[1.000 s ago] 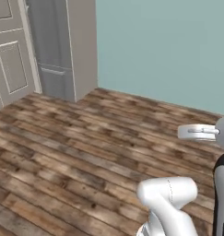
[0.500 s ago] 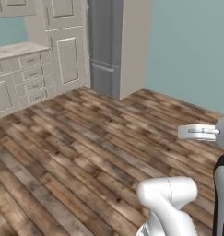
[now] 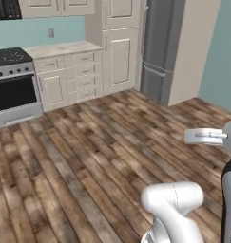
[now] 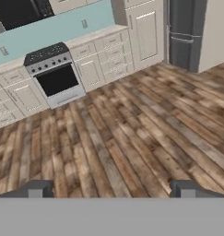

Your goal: Open the cabinet directly in front. Then move the liquor and the cup to the dining counter with the jar on it.

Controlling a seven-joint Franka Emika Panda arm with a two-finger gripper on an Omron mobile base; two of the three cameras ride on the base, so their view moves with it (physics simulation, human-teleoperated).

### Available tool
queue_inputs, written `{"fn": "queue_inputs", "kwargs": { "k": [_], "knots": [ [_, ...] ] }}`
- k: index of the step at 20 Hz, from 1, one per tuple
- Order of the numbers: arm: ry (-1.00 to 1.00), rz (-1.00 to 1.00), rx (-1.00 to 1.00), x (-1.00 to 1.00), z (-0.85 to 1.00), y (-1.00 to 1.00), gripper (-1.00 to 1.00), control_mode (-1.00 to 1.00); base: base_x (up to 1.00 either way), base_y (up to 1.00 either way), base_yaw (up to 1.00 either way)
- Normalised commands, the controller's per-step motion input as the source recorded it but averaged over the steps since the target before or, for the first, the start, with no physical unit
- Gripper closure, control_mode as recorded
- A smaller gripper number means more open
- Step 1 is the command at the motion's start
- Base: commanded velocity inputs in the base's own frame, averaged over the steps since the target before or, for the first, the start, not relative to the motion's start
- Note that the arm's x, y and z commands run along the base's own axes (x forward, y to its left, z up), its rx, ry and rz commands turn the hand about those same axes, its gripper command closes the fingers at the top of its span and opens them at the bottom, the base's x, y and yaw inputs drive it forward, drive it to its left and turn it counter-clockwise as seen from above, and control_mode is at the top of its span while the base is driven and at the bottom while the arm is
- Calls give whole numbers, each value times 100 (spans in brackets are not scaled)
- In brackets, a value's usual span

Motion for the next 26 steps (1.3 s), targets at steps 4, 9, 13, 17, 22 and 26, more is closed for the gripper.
{"fn": "queue_inputs", "kwargs": {
  "k": [4, 9, 13, 17, 22, 26],
  "knots": [
    [0, 0, 0, 0, 0, 0, -100, 100, 52, 29, 36],
    [0, 0, 0, 0, 0, 0, -100, 100, 68, 39, 31],
    [0, 0, 0, 0, 0, 0, -100, 100, 86, 47, 26],
    [0, 0, 0, 0, 0, 0, -100, 100, 99, 53, 25],
    [0, 0, 0, 0, 0, 0, -100, 100, 100, 57, 23],
    [0, 0, 0, 0, 0, 0, -100, 100, 100, 64, 19]
  ]
}}
